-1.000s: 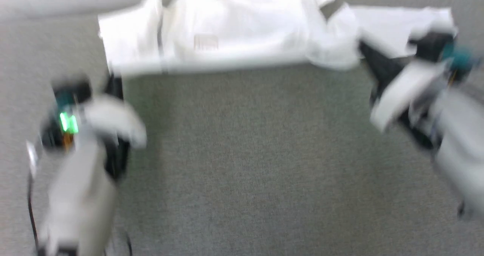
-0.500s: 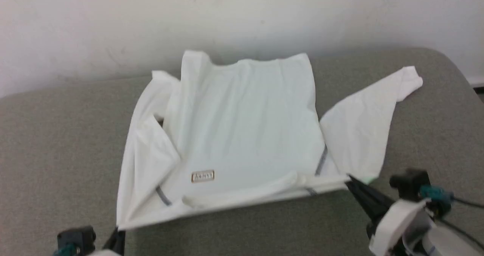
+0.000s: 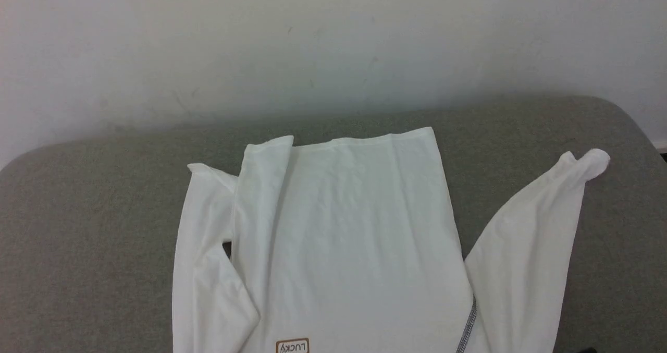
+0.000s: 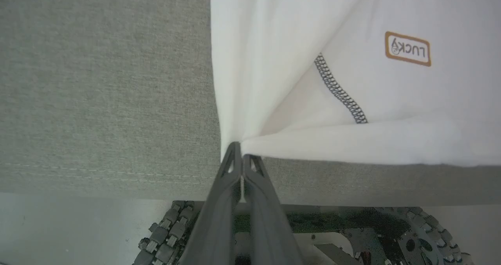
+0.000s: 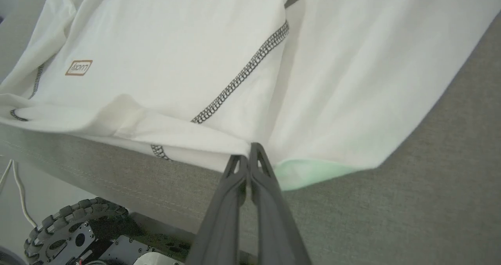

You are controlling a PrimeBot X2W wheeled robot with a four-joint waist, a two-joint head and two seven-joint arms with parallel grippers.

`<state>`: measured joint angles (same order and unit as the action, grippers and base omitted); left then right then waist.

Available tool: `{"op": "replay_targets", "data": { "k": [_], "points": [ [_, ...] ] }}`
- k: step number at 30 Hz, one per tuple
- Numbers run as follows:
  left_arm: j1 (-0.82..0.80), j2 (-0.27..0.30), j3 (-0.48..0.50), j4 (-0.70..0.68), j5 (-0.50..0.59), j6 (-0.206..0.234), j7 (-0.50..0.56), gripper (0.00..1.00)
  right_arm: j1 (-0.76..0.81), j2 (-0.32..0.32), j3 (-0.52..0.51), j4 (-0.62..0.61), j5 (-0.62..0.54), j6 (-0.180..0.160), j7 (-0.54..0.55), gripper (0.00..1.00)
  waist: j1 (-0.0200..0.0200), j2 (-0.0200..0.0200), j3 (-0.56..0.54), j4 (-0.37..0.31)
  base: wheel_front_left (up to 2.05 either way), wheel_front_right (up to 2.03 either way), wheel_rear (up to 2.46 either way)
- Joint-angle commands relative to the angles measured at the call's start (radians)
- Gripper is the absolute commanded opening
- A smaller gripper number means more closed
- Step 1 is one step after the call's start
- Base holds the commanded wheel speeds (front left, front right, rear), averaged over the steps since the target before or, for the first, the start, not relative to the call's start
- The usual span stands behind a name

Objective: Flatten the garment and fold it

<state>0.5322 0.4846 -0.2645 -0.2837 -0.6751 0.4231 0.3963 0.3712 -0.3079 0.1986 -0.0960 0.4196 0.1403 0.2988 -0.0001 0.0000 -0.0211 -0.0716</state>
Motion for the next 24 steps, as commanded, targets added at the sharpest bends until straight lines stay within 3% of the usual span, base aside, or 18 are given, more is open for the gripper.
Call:
{"op": "replay_targets", "data": {
  "k": [1,4,5,6,7,8,11,17,24],
  "points": [
    [0.008,0.011,0.008,0.009,-0.004,0.005,0.001,0.0,0.009,0.002,-0.017,-0.01,-0.007,-0.01,0.008,0.0,0.0001,0.0,0.002,-0.001,0.0,0.0,0.0],
    [-0.007,-0.007,-0.003,0.036,-0.023,-0.02,-0.007,0.0,0.045,0.033,-0.03,-0.047,-0.035,-0.01,0.063,0.0,0.0001,0.0,0.009,-0.006,0.0,0.0,0.0],
    [-0.015,-0.013,-0.008,0.05,-0.031,-0.034,-0.011,0.0,0.046,0.04,-0.03,-0.05,-0.041,-0.01,0.068,0.26,0.0001,0.0,0.01,-0.008,0.0,0.0,0.0],
    [-0.023,-0.019,-0.012,0.065,-0.037,-0.047,-0.015,0.27,0.044,0.044,-0.028,-0.049,-0.049,-0.01,0.071,0.92,0.0001,0.0,0.011,-0.008,0.0,0.0,0.0],
    [-0.034,-0.025,-0.013,0.08,-0.041,-0.059,-0.027,0.89,0.04,0.049,-0.024,-0.049,-0.049,-0.01,0.065,1.0,0.0001,0.0,0.012,-0.009,0.0,0.0,0.0],
    [-0.046,-0.034,-0.011,0.092,-0.047,-0.071,-0.041,1.0,0.032,0.054,-0.022,-0.052,-0.049,-0.01,0.049,1.0,0.0001,0.0,0.012,-0.009,0.0,0.0,0.0],
    [-0.079,-0.055,0.012,0.106,-0.055,-0.093,-0.102,1.0,0.009,0.075,-0.032,-0.084,-0.049,-0.01,-0.032,1.0,0.0001,0.0,0.011,-0.008,0.0,0.0,0.0],
    [-0.176,-0.084,0.1,0.037,-0.037,-0.095,-0.257,1.0,-0.044,0.14,-0.125,-0.173,-0.06,-0.01,-0.22,1.0,0.0001,0.0,0.026,-0.01,0.0,0.0,0.0],
    [-0.401,-0.079,0.147,0.037,0.021,-0.106,-0.363,1.0,-0.126,0.168,-0.204,-0.245,-0.1,-0.01,-0.27,1.0,0.0001,0.0,0.1,-0.037,0.0,0.0,0.0]
  ]
}}
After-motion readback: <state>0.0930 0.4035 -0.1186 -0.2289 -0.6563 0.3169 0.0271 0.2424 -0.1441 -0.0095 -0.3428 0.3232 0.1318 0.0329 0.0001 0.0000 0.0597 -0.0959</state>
